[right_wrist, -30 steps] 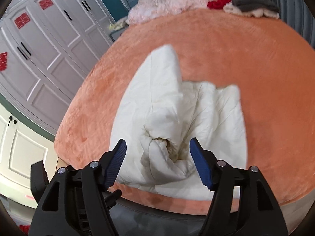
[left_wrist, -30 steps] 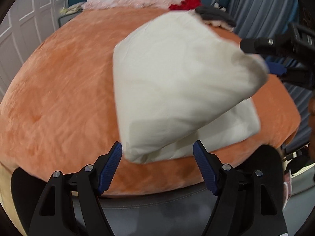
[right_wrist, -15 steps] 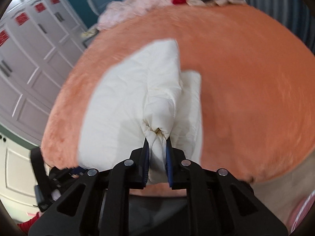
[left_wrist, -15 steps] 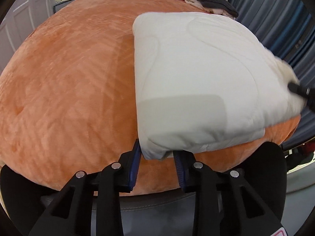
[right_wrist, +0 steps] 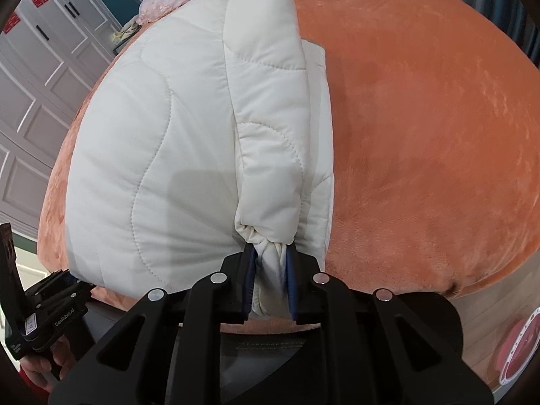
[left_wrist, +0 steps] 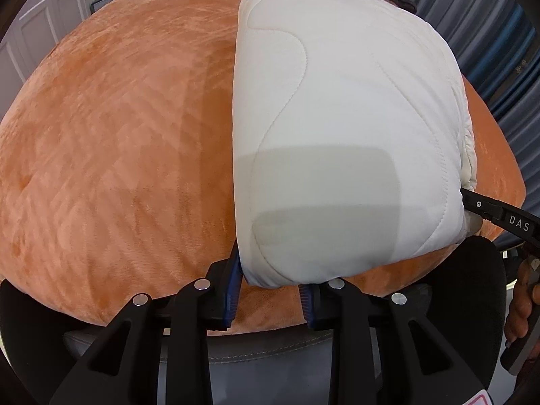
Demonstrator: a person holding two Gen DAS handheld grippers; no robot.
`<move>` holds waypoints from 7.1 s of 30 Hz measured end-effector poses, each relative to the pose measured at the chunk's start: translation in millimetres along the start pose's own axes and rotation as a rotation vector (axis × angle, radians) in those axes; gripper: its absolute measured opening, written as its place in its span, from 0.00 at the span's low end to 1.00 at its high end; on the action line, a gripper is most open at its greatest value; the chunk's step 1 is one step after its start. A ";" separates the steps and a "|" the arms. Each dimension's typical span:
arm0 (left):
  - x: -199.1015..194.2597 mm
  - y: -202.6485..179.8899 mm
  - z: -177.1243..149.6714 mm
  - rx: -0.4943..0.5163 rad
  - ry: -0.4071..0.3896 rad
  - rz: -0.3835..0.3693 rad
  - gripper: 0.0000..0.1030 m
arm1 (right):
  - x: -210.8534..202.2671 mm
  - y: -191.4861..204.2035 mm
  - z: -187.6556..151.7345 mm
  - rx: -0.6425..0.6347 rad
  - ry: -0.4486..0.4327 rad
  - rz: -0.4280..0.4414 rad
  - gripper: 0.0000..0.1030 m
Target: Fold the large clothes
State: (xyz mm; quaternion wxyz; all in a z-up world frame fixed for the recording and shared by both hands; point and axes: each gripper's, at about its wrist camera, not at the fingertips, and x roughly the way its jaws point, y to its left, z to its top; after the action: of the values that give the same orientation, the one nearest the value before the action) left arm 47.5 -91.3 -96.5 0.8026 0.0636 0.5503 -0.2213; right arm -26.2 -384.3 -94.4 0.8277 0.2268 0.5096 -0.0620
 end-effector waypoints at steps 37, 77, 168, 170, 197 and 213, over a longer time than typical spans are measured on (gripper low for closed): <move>-61.0 16.7 182.6 -0.117 -0.248 -0.106 0.31 | -27.5 13.6 162.2 0.257 -0.187 0.128 0.75; 96.7 -63.4 188.9 0.061 -0.229 0.141 0.35 | 95.8 -15.5 131.9 0.229 -0.256 0.047 0.29; 17.3 51.5 77.6 -0.431 -0.023 -0.287 0.70 | -6.3 -44.4 33.6 0.267 -0.108 0.207 0.72; 24.5 56.2 74.5 -0.481 -0.006 -0.348 0.70 | 10.6 -49.6 29.3 0.329 -0.061 0.294 0.73; -78.4 -3.5 111.4 -0.112 -0.305 -0.202 0.58 | -67.3 39.3 54.1 0.058 -0.294 0.178 0.26; -178.4 35.4 156.7 -0.026 -0.615 -0.135 0.58 | -114.7 131.1 106.2 -0.123 -0.479 0.205 0.26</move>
State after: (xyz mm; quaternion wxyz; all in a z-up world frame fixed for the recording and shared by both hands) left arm 143.7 -62.9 121.7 0.9156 -0.0532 0.2876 -0.2759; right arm 49.9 -329.0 86.7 0.9388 0.2055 0.2765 0.0014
